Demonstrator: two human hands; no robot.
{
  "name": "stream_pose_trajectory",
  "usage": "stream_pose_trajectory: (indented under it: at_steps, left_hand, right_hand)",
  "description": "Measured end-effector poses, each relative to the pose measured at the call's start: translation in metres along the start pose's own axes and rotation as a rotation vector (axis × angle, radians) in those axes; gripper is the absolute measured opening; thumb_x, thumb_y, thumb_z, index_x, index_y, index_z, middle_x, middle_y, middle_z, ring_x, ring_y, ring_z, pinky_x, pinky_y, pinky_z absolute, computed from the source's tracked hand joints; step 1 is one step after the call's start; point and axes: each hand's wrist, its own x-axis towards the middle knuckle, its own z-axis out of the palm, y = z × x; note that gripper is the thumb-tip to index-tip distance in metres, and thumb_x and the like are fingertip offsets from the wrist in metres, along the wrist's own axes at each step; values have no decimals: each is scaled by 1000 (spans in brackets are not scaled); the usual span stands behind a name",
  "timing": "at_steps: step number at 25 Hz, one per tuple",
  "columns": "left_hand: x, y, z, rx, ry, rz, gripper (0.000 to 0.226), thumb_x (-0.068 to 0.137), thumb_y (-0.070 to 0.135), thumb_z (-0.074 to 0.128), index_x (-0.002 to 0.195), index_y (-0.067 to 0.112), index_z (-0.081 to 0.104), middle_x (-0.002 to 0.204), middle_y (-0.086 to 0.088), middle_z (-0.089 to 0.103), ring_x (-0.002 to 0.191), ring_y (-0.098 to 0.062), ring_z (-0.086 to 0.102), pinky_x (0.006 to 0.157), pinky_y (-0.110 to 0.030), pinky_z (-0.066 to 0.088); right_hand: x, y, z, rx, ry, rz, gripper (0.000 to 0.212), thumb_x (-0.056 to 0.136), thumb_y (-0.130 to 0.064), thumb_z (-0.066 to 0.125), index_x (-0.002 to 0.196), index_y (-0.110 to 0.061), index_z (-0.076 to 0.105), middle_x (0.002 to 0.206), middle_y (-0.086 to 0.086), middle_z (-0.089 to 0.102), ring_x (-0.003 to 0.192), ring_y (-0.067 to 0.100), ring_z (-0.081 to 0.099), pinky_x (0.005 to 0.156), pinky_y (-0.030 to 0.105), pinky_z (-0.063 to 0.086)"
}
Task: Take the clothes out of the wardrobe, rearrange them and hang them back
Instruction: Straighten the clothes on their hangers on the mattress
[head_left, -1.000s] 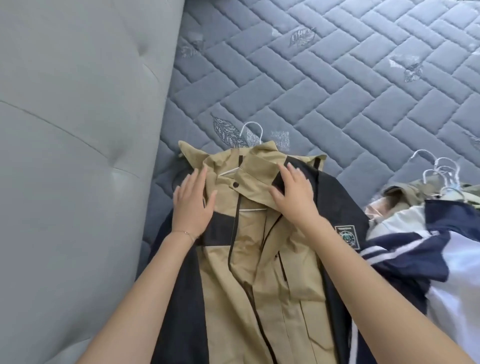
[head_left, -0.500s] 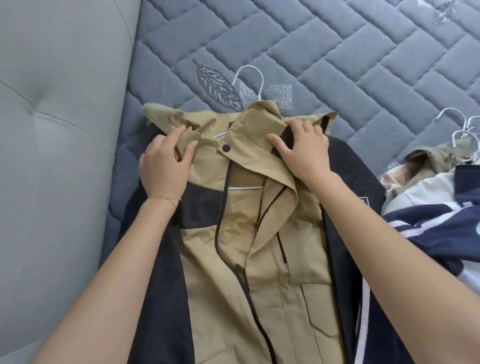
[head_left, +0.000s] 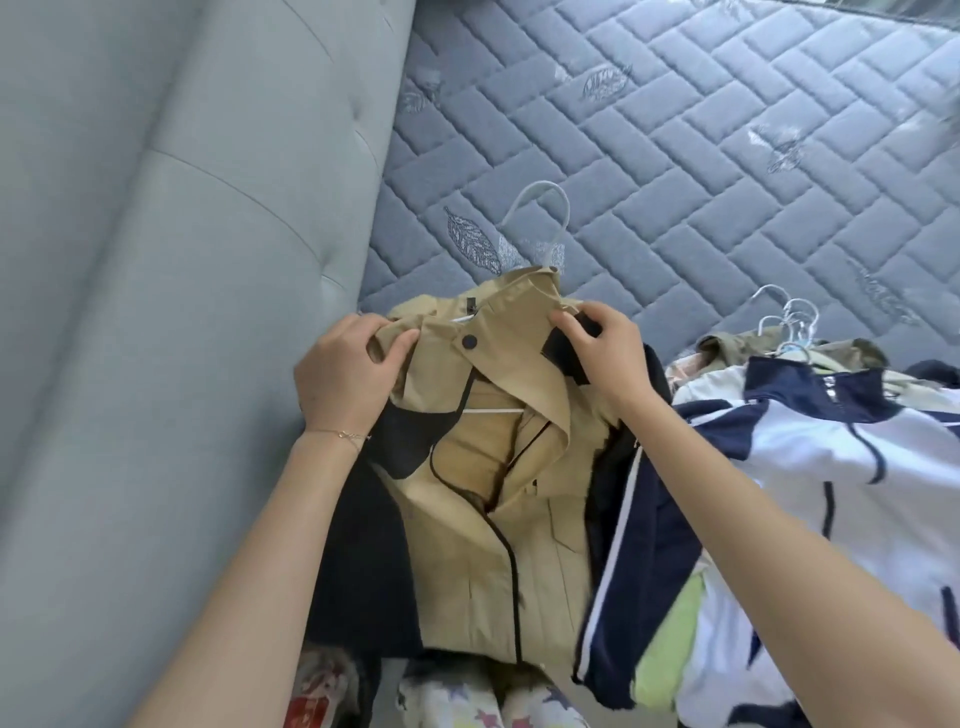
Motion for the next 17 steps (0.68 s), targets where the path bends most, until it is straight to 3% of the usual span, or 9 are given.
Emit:
stream_pose_trajectory:
  at_steps: [2,5,10,17]
  left_hand:
    - [-13,16,-45,35,33,2,31,85,51,63,78,21,64,73,2,61,61,-19,49,51,-22,23]
    - [-37,29,-113,77,75,-22,32,85,49,65,72,20,59,68,3,57,59,-18,44,48,-20,18]
    - [-90,35,-202,65,107,-87,34,87,50,61,74,19,60,70,3,57,63,-23,51,50,-25,25]
    - [-140,28,-290,-37,151,-52,33,88,48,63,75,17,62,74,0,61,69,-26,55,55,-28,35]
  right_hand:
    - [-23,-28,-17,52,-38,9,23,88,-48,62,77,-29,67,75,-11,67,73,6,59,66,33,43]
    - [-59,-77,-37,55,-113,-4,31,89,-46,63,83,-16,69,81,3,69,78,15,60,69,34,45]
    - [-134,-142,-64,59,-150,-73,22,88,-48,63,84,-27,70,80,-9,67,77,5,60,66,24,45]
    - [-242,-202,-88,101,-1,-107,27,86,-51,64,71,-29,62,67,-12,57,71,10,56,66,31,43]
